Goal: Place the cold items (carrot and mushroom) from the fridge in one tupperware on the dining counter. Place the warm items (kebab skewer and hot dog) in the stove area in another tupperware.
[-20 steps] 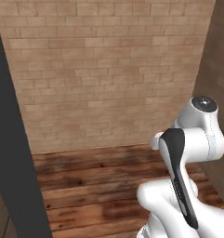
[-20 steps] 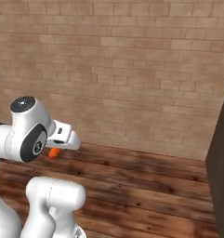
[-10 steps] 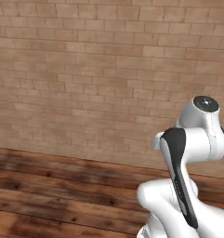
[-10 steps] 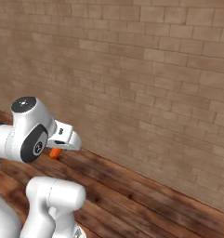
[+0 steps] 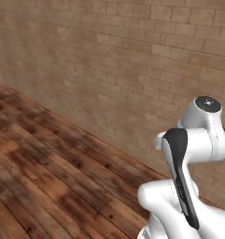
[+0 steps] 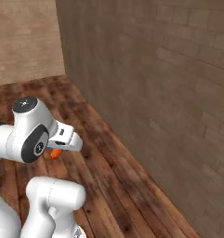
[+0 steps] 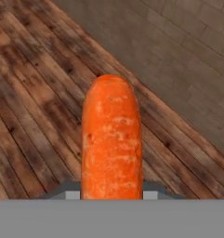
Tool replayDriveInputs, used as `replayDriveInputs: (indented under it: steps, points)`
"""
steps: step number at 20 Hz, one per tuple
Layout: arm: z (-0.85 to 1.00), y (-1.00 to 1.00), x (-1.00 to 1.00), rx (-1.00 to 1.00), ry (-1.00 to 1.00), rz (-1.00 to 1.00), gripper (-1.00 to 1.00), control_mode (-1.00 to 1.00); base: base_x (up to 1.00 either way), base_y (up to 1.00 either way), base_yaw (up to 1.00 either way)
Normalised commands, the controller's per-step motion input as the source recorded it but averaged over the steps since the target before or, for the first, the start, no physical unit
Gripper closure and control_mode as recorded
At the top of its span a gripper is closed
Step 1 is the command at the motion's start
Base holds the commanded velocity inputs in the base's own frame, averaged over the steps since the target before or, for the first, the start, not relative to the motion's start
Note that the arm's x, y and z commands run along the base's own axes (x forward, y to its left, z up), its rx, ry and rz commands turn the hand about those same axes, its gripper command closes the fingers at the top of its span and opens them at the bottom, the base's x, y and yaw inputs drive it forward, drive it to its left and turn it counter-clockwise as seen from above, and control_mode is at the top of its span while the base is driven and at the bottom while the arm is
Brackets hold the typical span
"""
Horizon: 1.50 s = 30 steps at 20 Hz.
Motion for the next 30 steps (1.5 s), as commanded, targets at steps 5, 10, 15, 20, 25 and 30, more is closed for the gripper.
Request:
replayDriveInputs:
  steps: [5, 10, 15, 20, 25, 30]
  points:
    - [0.0, 0.0, 0.0, 0.0, 0.0, 0.0, 1.0, 1.0, 0.4, -0.26, 0.89]
    - [0.0, 0.0, 0.0, 0.0, 0.0, 0.0, 1.0, 1.0, 0.61, -0.35, 0.8]
    - [0.0, 0.0, 0.0, 0.0, 0.0, 0.0, 1.0, 1.0, 0.95, -0.45, 0.53]
    - [0.0, 0.0, 0.0, 0.0, 0.0, 0.0, 1.0, 1.0, 1.0, -0.5, 0.41]
    - [0.0, 0.0, 0.0, 0.0, 0.0, 0.0, 1.0, 1.0, 1.0, -0.44, 0.56]
    - [0.0, 0.0, 0.0, 0.0, 0.0, 0.0, 1.0, 1.0, 0.86, -0.36, 0.73]
